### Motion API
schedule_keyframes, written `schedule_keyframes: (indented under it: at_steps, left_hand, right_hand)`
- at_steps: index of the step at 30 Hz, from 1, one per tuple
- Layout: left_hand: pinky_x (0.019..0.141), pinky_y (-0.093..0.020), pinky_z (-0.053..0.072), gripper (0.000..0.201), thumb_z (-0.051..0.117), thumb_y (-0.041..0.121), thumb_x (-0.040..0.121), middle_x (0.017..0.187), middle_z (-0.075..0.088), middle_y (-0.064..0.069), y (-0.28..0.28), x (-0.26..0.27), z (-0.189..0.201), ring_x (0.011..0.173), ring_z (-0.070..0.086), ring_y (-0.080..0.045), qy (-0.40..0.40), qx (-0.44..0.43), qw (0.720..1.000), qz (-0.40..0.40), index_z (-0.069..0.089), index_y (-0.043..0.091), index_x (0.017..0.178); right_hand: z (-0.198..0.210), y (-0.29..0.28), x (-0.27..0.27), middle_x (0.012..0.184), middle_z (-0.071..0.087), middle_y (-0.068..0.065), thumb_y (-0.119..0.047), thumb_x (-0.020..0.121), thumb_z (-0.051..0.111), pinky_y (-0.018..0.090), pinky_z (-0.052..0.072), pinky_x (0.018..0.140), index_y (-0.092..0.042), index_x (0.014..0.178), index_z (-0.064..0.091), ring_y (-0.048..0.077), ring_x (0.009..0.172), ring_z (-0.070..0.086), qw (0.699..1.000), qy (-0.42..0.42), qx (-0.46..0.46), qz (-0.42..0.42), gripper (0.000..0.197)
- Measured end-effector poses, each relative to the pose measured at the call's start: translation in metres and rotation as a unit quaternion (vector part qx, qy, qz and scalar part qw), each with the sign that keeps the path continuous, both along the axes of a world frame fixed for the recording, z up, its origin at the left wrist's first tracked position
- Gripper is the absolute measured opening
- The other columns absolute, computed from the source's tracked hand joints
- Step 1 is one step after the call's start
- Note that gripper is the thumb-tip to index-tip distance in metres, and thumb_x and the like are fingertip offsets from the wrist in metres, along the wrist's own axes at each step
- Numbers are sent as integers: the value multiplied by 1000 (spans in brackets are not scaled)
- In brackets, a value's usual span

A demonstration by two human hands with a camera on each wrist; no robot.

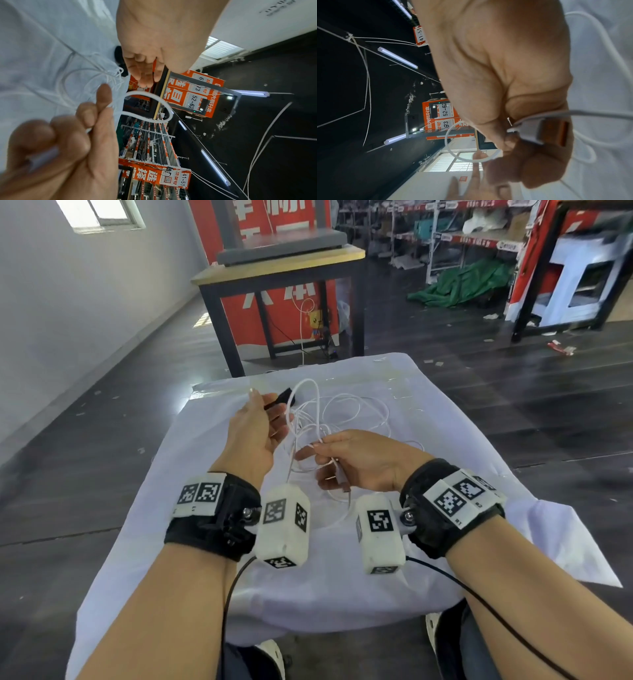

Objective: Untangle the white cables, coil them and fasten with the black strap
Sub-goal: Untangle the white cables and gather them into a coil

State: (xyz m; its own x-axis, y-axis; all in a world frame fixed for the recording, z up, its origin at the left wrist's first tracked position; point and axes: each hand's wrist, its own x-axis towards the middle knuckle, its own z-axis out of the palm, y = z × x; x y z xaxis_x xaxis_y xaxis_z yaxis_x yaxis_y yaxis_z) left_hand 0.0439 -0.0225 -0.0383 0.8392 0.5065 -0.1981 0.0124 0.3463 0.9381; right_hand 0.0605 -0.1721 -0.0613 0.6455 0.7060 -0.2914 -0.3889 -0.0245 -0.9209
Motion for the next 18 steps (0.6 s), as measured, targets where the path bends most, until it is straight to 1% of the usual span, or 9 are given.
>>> schedule_keyframes:
  at_steps: [2, 5, 8, 10, 11, 13, 14, 16, 18]
  left_hand:
    - [76, -27, 51, 49, 36, 51, 99, 84, 70, -1, 3, -3, 9, 75, 64, -14, 1, 65, 998, -25, 64, 11, 106]
    - [76, -23, 51, 49, 41, 59, 93, 97, 71, 6, 2, -11, 17, 87, 65, -7, 0, 231, 971, -62, 66, 20, 108]
    - [77, -22, 51, 36, 52, 52, 91, 99, 69, 9, 1, -16, 20, 91, 66, -7, -39, 346, 933, -95, 66, 24, 109]
    - [74, -21, 52, 24, 58, 40, 92, 96, 71, 6, -1, -15, 19, 87, 67, -11, -67, 388, 913, -106, 68, 22, 105]
    - [72, -20, 53, 20, 59, 34, 92, 93, 71, 4, -2, -13, 18, 83, 67, -11, -77, 405, 906, -97, 69, 20, 103]
    - [69, -20, 54, 16, 57, 27, 94, 86, 72, 1, -1, -9, 14, 75, 66, -11, -91, 411, 905, -64, 70, 17, 98]
    - [68, -20, 55, 15, 57, 24, 95, 83, 71, 0, 1, -7, 11, 74, 66, -12, -89, 401, 910, -55, 69, 16, 96]
    - [68, -20, 56, 15, 55, 18, 95, 82, 71, -3, 7, -4, 6, 74, 65, -14, -57, 359, 929, -62, 70, 13, 97]
    - [67, -18, 56, 17, 54, 14, 96, 83, 69, -7, 13, -2, 0, 73, 64, -14, -17, 303, 948, -95, 69, 7, 100]
  right_hand:
    - [1, -3, 2, 68, 44, 2, -10, 102, 41, 21, 48, 46, 2, 107, 60, 11, 49, 53, 1000, -7, -6, -16, 23]
    - [1, -5, 3, 68, 47, 2, -10, 102, 39, 20, 46, 43, 1, 102, 61, 11, 48, 52, 999, -19, -23, -17, 24]
    - [0, -4, 3, 67, 49, 2, -12, 102, 39, 21, 44, 44, 0, 104, 62, 14, 49, 56, 998, -33, -41, -17, 26]
    - [-2, -4, 3, 67, 50, 1, -13, 102, 39, 23, 45, 49, 0, 105, 62, 15, 53, 56, 998, -41, -44, -14, 27]
    - [-2, -4, 3, 67, 50, 1, -13, 102, 40, 24, 47, 54, 0, 105, 63, 15, 55, 56, 998, -46, -44, -12, 26]
    - [-1, -5, 3, 67, 53, 0, -13, 101, 42, 30, 51, 71, -1, 102, 65, 15, 61, 59, 998, -52, -40, -9, 25]
    - [0, -5, 3, 66, 53, 1, -13, 101, 43, 31, 51, 75, -1, 102, 65, 15, 62, 61, 999, -44, -31, -5, 25]
    - [2, -6, 1, 66, 52, 2, -11, 101, 42, 27, 56, 69, 1, 104, 63, 14, 61, 63, 1000, -18, -8, 8, 25]
    - [2, -5, -1, 68, 55, 3, -10, 101, 41, 25, 56, 63, 4, 110, 61, 14, 62, 64, 1000, -4, 2, 22, 26]
